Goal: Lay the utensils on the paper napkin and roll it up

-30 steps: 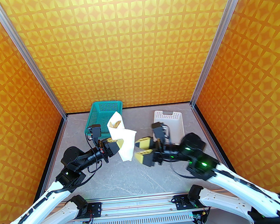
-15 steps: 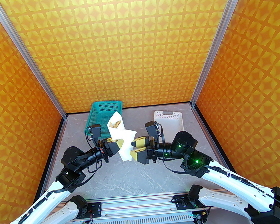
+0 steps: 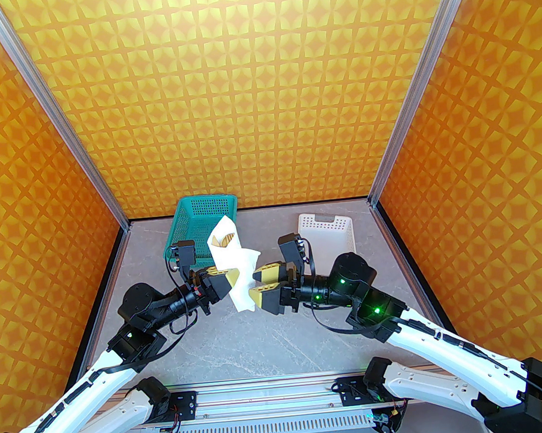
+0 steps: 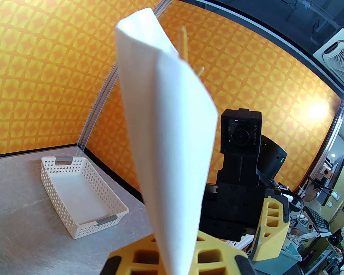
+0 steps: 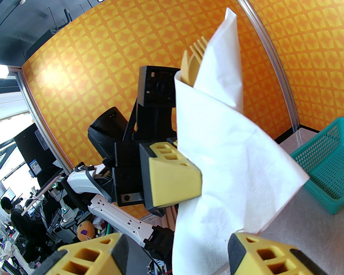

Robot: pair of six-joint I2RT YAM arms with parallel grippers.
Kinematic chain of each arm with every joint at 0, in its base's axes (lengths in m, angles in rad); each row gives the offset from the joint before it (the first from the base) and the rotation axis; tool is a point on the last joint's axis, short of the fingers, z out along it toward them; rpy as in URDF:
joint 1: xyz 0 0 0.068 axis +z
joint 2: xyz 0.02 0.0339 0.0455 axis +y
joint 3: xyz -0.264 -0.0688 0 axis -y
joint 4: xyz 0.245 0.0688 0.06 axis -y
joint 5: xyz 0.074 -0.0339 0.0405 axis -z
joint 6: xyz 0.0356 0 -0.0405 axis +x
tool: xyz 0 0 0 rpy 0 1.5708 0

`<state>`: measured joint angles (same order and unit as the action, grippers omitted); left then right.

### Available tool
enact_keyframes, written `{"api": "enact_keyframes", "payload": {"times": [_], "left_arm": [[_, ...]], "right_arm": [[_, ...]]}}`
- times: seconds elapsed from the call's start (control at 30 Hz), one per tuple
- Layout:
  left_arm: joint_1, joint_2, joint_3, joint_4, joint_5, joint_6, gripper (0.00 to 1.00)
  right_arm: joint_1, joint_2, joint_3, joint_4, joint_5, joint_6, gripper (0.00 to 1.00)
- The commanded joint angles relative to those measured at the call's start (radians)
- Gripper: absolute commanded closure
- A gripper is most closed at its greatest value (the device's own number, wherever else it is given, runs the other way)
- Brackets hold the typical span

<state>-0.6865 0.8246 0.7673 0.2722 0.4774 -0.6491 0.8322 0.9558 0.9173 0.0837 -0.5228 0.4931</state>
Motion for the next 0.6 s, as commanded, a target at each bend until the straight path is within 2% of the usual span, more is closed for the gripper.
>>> {"api": "enact_keyframes", "payload": {"times": [0.0, 0.57], "left_arm": [[-0.005, -0.008, 0.022, -0.006, -0.014, 0.014, 1.0], [-0.005, -0.001, 0.019, 0.008, -0.014, 0.007, 1.0]], "right_arm": [[0.006, 0.011, 0.026, 0.001, 0.012, -0.01, 0.34], [0.014, 0.053, 0.023, 0.045, -0.033, 0.015, 0.4]]}}
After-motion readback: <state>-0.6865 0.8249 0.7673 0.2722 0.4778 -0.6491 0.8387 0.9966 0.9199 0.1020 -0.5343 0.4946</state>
